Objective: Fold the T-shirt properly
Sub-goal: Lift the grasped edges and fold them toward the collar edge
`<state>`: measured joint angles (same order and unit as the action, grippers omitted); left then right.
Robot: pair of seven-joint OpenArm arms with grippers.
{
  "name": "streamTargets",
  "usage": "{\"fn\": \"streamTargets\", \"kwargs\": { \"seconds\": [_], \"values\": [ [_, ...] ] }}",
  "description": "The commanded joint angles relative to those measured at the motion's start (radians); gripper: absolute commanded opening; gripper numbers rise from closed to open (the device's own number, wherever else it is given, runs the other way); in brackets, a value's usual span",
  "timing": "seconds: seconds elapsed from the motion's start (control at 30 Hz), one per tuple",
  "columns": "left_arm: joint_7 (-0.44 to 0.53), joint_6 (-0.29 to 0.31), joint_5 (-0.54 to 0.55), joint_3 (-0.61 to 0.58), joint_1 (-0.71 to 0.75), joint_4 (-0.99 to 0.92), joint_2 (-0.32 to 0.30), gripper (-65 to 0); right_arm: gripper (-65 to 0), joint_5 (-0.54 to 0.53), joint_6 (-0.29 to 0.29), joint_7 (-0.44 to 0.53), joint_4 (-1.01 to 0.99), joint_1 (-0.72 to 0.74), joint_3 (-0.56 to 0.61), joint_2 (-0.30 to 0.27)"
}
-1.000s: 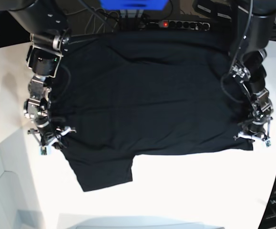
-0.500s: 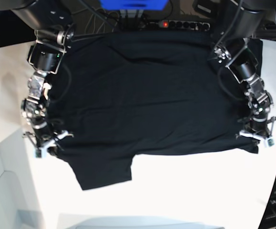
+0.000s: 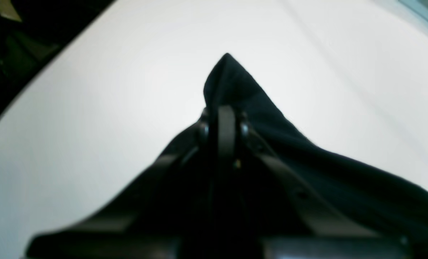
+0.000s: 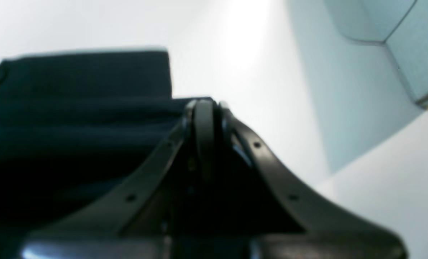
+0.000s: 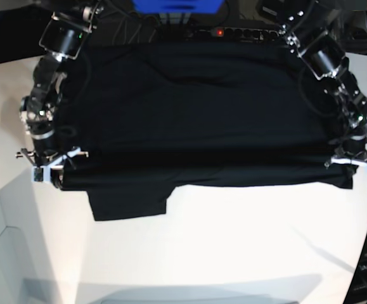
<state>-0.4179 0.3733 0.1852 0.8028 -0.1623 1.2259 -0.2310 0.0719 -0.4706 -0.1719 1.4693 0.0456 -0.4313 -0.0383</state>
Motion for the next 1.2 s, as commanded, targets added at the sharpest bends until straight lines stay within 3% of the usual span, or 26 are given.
{"fn": "streamTargets", "kwargs": {
  "seconds": [0.0,0.27,0.57,0.63,0.8,1.07,1.17],
  "values": [
    [0.014,-0.001,0.03,0.005,-0.003,0.05,-0.02,-64.9,-65.0,-0.019,0.003,0.028,0.047,-0.002,-0.002,-0.012],
    [-0.023,-0.003,0.152,0.007,0.154,0.193,-0.02,-64.9,-65.0,-0.053,0.002,0.036,0.14,-0.135,-0.005,-0.012],
    [-0.02,-0.003,0.264,0.066,0.263,0.199,-0.02,-64.9,-65.0,-0.053,0.002,0.038,0.267,-0.252,-0.005,-0.01],
    [-0.025,-0.003,0.267,0.079,0.266,0.199,-0.02,-64.9,-65.0,-0.053,-0.006,0.038,0.299,-0.283,-0.004,-0.005],
    [-0.02,-0.003,0.27,0.079,0.301,0.199,-0.02,-64.9,-65.0,-0.051,-0.095,0.038,0.31,-0.327,-0.019,0.033],
    [-0.02,-0.003,0.27,0.077,0.332,0.187,-0.018,-64.9,-65.0,-0.051,-0.096,0.044,0.187,-0.329,-0.027,0.031],
    [-0.02,-0.003,0.27,0.077,0.335,0.185,-0.015,-64.9,-65.0,-0.045,-0.096,0.105,0.14,-0.333,-0.027,0.031]
  ]
}}
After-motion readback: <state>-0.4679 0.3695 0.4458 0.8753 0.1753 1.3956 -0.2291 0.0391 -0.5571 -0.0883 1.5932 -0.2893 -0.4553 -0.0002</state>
